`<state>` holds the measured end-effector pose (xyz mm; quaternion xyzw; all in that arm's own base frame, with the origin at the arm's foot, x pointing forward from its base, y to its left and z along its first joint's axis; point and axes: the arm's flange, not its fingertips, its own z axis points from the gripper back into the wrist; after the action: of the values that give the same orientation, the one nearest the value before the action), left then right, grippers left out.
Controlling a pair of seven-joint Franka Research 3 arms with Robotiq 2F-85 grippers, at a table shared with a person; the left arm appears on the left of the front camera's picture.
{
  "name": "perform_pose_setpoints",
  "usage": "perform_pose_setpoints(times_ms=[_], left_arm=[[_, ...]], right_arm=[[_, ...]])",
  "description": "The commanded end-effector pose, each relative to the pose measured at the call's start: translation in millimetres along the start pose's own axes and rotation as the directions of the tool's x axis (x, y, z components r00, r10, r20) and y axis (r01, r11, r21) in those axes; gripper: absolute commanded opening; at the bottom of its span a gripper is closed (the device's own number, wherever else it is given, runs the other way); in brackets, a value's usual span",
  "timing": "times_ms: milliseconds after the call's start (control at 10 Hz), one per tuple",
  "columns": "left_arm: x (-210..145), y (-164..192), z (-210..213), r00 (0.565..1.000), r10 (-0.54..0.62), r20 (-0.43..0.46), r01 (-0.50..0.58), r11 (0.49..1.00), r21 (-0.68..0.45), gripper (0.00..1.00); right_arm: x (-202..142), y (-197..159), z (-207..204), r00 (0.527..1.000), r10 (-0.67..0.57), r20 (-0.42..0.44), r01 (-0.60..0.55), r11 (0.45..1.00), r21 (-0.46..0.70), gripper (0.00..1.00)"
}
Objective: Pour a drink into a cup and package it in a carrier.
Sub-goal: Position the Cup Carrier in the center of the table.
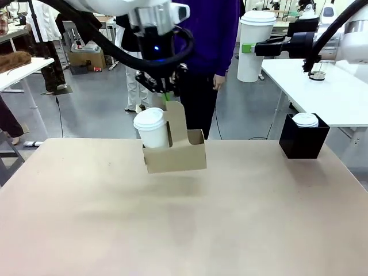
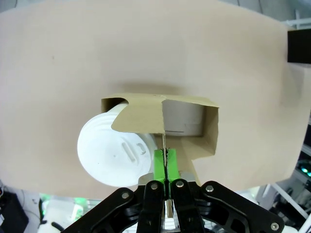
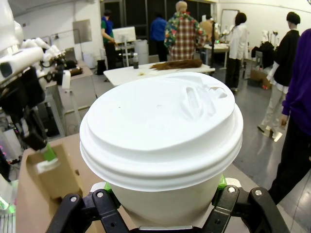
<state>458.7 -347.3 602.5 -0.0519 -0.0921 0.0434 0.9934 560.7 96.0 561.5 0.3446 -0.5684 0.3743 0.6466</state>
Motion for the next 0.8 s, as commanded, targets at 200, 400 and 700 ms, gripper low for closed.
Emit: perform_pose_setpoints(times_ms=[200,400,700], left_arm=[[-25,-49,-28,1.0,-0.003,-0.023,0.005,0.994,0.108,0.01],[-37,-57,-54,0.999,-0.001,-0.038,0.006,0.989,0.148,0.01],[-49,-56,-81,0.999,-0.003,-0.033,0.007,0.988,0.152,0.01]], right_arm=[[5,2,1,1.0,0.007,0.003,-0.007,1.0,0.0,0.8],[5,2,1,1.0,0.007,0.003,-0.007,1.0,0.0,0.8],[5,2,1,1.0,0.007,0.003,-0.007,1.0,0.0,0.8]])
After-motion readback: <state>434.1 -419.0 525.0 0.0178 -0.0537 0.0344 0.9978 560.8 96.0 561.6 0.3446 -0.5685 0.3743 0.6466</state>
